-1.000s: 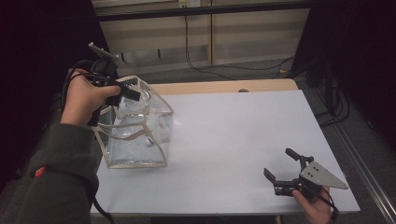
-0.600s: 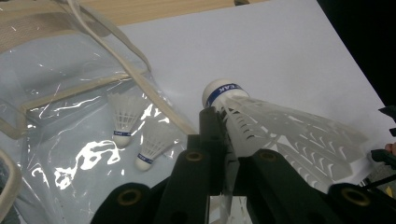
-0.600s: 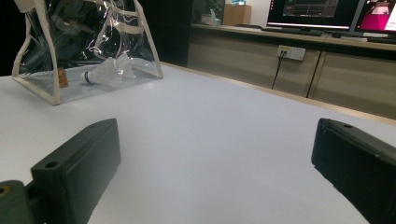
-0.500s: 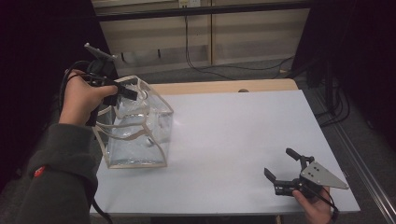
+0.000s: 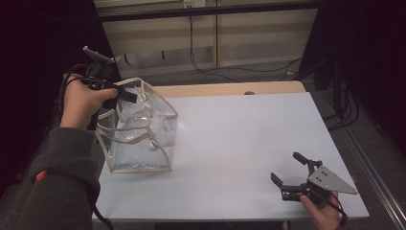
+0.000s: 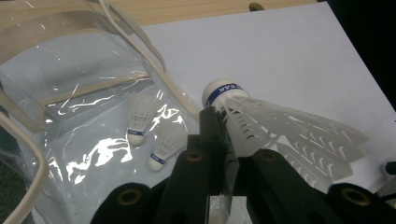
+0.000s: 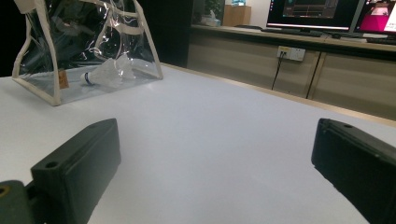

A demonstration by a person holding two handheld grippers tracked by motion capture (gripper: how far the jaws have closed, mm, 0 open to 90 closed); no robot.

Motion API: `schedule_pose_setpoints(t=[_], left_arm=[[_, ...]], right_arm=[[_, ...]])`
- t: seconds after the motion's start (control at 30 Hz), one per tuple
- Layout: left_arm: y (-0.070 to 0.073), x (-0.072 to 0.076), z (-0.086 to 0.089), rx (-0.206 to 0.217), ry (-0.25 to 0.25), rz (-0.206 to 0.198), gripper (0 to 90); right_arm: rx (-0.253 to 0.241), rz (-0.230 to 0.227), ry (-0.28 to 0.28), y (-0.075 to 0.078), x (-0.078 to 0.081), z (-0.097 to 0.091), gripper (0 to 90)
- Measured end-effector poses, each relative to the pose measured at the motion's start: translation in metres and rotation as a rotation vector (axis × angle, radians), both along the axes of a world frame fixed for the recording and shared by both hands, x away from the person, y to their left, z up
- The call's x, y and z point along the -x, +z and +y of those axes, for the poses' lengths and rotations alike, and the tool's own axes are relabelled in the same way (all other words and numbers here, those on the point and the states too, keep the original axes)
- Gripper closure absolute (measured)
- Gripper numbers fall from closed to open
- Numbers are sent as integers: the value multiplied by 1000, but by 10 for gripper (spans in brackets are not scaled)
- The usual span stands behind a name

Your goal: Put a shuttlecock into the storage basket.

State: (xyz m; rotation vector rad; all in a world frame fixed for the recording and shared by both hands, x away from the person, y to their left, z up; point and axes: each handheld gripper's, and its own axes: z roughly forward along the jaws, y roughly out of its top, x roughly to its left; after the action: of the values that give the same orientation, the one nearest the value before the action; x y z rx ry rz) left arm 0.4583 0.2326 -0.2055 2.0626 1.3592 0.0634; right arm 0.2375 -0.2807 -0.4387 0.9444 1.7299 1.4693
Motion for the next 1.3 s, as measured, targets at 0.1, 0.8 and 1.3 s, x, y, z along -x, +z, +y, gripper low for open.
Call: schedule_pose_setpoints(t=[0.1,0.8,1.3], left_arm=[[-2,-1,2,-2,9,-5,886],[-12,-2,15,-28,55,-27,881],[-28,-7,22,-56,80,-36,877]], right_arm=[[-1,-1,1,0,0,0,13],[1,-1,1,0,0,0,13],[5,-1,1,0,0,0,13]])
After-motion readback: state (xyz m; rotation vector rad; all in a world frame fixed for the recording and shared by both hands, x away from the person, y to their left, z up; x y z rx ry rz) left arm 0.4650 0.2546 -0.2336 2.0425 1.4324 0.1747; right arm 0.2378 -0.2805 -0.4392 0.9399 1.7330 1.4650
